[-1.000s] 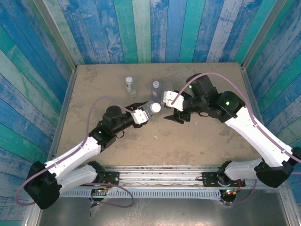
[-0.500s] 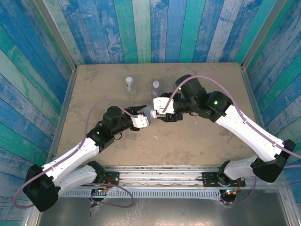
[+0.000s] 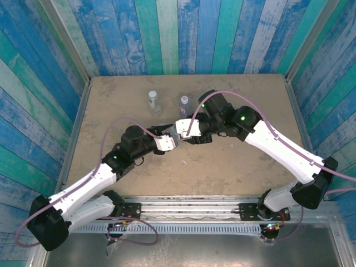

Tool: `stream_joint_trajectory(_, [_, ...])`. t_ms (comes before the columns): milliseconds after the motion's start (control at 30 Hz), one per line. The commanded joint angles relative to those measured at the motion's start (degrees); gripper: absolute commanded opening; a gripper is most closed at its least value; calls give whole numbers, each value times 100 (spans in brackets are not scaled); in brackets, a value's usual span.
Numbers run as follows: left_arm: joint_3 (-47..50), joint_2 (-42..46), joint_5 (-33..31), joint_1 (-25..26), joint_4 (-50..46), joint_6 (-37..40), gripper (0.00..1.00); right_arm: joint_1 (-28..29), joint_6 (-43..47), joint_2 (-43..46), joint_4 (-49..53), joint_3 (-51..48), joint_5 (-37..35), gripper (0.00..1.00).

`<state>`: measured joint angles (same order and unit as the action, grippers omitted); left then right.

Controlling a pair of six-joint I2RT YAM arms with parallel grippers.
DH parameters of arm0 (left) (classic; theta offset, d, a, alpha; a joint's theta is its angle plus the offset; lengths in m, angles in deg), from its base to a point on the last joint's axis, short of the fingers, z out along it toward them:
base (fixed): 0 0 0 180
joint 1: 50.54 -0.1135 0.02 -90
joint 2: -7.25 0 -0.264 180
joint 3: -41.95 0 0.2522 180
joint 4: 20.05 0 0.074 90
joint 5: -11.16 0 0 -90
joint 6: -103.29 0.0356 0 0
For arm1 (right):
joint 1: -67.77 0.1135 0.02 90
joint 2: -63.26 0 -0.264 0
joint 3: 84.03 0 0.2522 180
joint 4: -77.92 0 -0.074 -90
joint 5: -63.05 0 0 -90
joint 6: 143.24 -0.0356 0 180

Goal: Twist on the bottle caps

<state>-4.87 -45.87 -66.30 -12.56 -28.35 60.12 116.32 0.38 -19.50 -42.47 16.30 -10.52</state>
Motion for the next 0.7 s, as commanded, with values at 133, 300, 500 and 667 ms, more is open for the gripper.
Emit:
stream_joint_trajectory(133, [-60, 119, 8, 4, 113, -28, 55, 27, -50, -21, 90, 159, 61, 47])
stream_joint_trajectory(300, [-69, 22, -7, 4, 73, 3, 55, 30, -89, 72, 58, 104, 63, 57])
stream_joint_trajectory(500, [-38, -23, 32, 8, 102, -30, 55, 28, -194, 219, -209, -67, -23, 58])
stream_joint_trajectory(667, [-3, -16, 2, 8, 73, -35, 55, 29, -256, 201, -220, -104, 83, 53])
